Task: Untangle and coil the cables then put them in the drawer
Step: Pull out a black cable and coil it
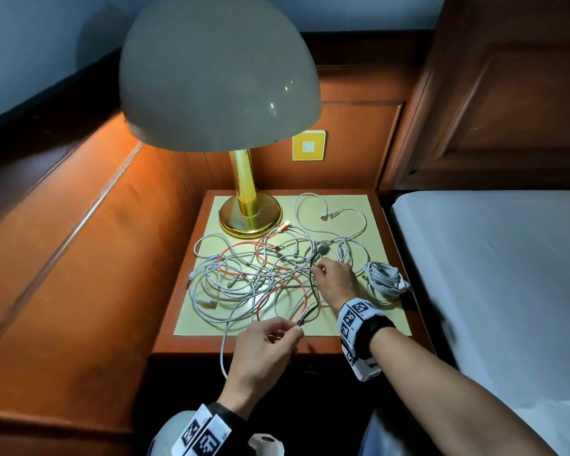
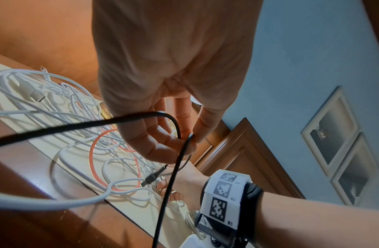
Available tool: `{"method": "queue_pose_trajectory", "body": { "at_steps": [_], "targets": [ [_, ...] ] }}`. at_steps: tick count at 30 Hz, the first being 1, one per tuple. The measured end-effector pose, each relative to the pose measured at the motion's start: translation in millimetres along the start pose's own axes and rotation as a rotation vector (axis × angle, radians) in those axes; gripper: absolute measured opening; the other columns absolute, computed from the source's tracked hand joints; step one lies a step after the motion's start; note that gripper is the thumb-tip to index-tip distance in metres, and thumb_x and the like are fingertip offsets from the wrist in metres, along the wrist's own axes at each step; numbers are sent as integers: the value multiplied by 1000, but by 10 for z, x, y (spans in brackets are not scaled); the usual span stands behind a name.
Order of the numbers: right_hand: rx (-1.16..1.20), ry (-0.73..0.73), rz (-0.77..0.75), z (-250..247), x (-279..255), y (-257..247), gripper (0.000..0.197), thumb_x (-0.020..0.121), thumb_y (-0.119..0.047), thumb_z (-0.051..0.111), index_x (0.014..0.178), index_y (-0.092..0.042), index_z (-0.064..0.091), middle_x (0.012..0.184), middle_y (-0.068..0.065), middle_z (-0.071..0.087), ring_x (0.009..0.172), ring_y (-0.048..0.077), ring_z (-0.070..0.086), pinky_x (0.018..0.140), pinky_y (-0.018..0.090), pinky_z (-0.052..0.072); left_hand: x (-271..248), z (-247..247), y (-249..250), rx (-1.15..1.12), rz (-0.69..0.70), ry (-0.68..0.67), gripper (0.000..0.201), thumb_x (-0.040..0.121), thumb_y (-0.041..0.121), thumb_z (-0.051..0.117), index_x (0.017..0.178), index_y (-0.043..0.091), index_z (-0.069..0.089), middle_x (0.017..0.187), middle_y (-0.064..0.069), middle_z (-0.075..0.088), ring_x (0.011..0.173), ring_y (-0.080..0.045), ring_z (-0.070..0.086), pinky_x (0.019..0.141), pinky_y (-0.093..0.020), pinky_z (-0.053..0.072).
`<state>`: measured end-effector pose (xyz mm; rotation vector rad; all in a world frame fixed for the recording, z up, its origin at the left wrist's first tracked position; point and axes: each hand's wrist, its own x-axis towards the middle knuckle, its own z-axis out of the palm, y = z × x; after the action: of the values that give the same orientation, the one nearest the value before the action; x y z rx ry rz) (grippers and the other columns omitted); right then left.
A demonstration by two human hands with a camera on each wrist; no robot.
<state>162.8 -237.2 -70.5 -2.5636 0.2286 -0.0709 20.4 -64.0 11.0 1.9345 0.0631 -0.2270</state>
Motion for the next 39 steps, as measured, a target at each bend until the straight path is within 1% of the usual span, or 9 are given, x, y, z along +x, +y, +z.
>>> {"method": "queue_pose_trajectory", "body": {
  "at_steps": [4,8,13,20,23,26,31,37,39],
  "targets": [
    [13,-8,20,3,17,3,25,98,-34,59,89,-12,67,87,10,70,79,29,62,72,39,55,-140,-90,76,-54,-11,-52,17,87,21,71,72,16,75,68,-4,71,62,-10,60,66,-29,48],
    [53,-61,41,-49,28,5,25,97,-33,60,94,-10,67,93,11,71,89,31,63,77,37,53,-274,-146,111,-90,-23,-78,14,86,15,71,73,13,74,63,-1,67,60,-10,59,66,-28,49],
    [80,-199,48,-201,-41,22,27,94,-37,61,100,-11,55,95,8,64,91,29,60,80,40,51,-405,-153,91,-102,-22,-123,11,86,15,72,76,13,75,68,-8,70,63,-12,61,67,-30,51],
    [2,-331,45,-243,-183,-5,47,91,-50,65,88,-3,73,114,11,56,121,23,44,94,33,37,-507,-134,13,-99,-39,-105,10,87,19,73,78,16,77,66,0,69,64,-8,60,69,-28,50],
    [4,-322,30,-233,-246,-2,41,92,-47,65,92,-7,76,123,12,55,127,25,39,101,33,35,-516,-123,-27,-76,-44,-100,9,87,22,74,79,18,78,69,3,71,66,-6,61,71,-27,50],
    [36,-300,27,-191,-323,-6,27,92,-36,65,89,-12,78,120,9,62,130,27,43,103,37,38,-525,-111,-53,-56,-36,-82,9,86,24,75,78,21,78,69,6,71,66,-4,61,72,-27,51],
    [-53,-348,21,-156,-462,-57,30,92,-48,61,92,-22,75,135,9,51,136,28,34,113,48,30,-569,-108,-74,-21,-22,-90,10,86,26,74,77,23,78,70,7,72,67,-4,61,73,-31,53],
    [115,-269,67,-99,-481,-62,42,89,-62,57,80,-24,73,115,6,66,123,27,45,102,43,38,-616,-99,-78,-6,-24,-89,11,86,26,74,76,24,78,72,7,73,70,-5,64,76,-37,56],
    [70,-281,58,-103,-488,-90,31,88,-52,64,85,-23,75,112,2,67,122,26,47,93,38,33,-615,-83,-70,-5,-22,-88,11,86,25,73,76,23,78,73,5,74,69,-5,64,77,-38,57]
  ]
}}
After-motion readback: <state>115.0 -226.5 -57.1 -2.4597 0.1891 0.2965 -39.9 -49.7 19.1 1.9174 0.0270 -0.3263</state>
